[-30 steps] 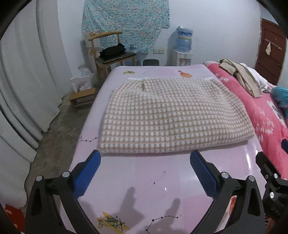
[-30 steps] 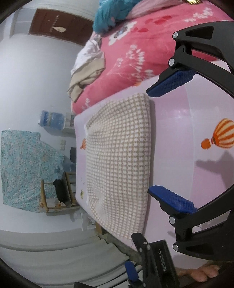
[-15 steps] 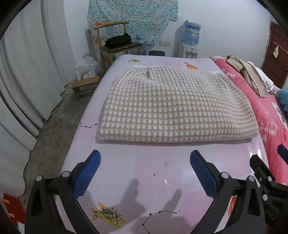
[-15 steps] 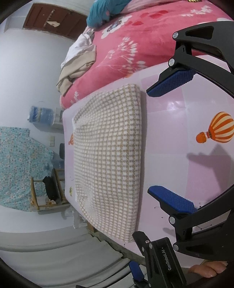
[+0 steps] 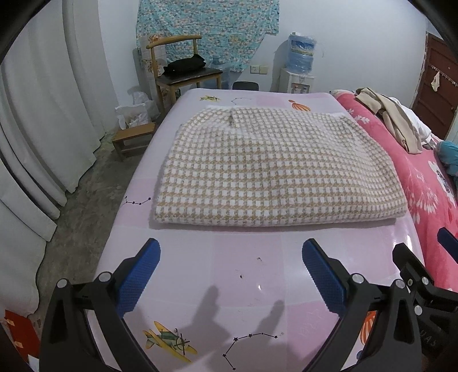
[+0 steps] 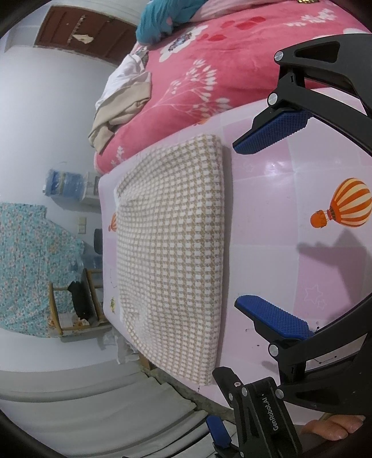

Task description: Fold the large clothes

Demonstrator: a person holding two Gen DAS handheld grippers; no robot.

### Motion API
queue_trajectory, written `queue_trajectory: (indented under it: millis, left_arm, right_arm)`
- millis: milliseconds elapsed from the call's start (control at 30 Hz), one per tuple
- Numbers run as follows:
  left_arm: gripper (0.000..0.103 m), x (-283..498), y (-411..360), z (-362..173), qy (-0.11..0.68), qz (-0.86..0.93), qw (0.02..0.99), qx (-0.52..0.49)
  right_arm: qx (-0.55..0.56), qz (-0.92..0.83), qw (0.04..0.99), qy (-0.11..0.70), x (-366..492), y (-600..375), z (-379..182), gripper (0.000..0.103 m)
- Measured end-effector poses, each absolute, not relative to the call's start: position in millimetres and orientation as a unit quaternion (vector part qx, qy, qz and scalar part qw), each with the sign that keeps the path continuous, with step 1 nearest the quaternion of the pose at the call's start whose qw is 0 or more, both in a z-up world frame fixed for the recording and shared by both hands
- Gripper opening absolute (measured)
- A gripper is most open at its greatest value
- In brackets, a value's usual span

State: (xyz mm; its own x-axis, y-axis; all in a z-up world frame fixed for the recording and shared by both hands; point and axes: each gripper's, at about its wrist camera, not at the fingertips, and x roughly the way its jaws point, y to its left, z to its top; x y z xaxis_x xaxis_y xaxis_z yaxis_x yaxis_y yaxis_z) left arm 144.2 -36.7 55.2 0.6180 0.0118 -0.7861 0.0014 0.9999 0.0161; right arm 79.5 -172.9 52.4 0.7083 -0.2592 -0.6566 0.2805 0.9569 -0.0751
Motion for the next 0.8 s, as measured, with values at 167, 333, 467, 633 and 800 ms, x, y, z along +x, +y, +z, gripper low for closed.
queue_trajectory:
  millis: [167,333,467,633,800]
  left_arm:
    - [0.098,144.0,-37.0,55.9,0.438,0.004,0.899,0.007]
    - [0.098,144.1,-37.0,55.6,0.438,0.004,0.899,0.008]
    - [0.098,144.3,-37.5,55.4,0.438,0.004,0.899,0.007]
    - [0.098,144.4,-38.0,55.1,0.438,0.004,0.899,0.007]
    - [0.098,144.3,-38.0,55.4,0.438,0.005,0.899,0.007]
  right_arm:
    - [0.015,-0.146,0.924,0.353,79.8,-172.8,52.5,0.095]
    - [0.016,-0.146,0.924,0.353,79.9,-172.9,52.6,0.095]
    - [0.015,-0.146,0.924,0.354,79.8,-172.7,52.6,0.095]
    - [0.016,-0.146,0.923,0.355,80.3,-170.8,52.5,0.095]
    - [0.014,-0.145,0.923,0.356,81.0,-169.0,52.3,0.095]
